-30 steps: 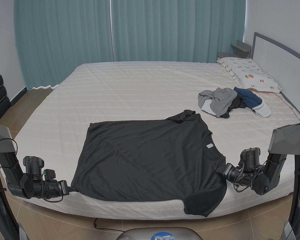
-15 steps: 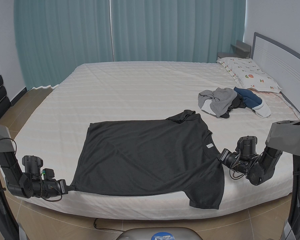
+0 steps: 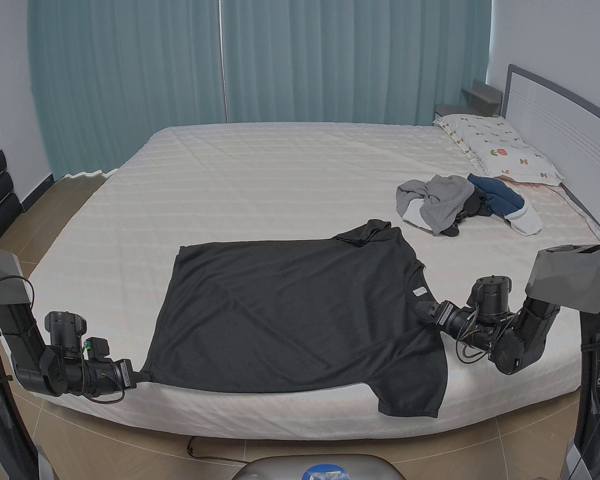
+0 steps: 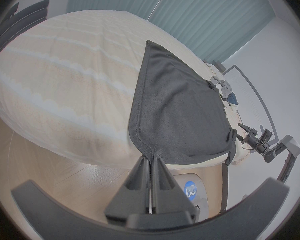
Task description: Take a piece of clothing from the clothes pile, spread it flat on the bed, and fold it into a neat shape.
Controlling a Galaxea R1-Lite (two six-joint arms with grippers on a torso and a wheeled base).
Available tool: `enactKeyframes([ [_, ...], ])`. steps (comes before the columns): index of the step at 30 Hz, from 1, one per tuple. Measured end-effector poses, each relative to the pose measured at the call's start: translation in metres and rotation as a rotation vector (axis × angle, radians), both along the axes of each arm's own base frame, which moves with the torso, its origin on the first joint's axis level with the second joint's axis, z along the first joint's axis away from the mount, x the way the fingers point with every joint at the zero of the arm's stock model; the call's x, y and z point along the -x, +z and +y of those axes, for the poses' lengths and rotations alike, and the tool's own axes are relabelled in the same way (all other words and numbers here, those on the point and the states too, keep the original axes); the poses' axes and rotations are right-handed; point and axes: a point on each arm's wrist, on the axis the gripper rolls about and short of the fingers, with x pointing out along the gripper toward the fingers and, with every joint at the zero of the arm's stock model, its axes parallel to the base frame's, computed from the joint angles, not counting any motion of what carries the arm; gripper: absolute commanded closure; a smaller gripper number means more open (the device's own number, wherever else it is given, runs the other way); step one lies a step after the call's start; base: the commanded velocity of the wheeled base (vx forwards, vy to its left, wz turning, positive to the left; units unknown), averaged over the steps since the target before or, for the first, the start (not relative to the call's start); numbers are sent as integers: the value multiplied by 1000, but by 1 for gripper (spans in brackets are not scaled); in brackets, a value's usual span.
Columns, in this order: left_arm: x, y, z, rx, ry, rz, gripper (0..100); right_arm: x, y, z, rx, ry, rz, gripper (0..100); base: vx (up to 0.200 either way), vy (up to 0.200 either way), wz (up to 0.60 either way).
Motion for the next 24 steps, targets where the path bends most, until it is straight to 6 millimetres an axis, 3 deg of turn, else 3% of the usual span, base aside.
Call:
enactKeyframes([
  [16,0,0,0,0,1,1,100,74,5,-25,-22,273,42,0,0,0,0],
  [24,0,0,0,1,1,2,100,86,-13,-26,11,325,75,0,0,0,0],
])
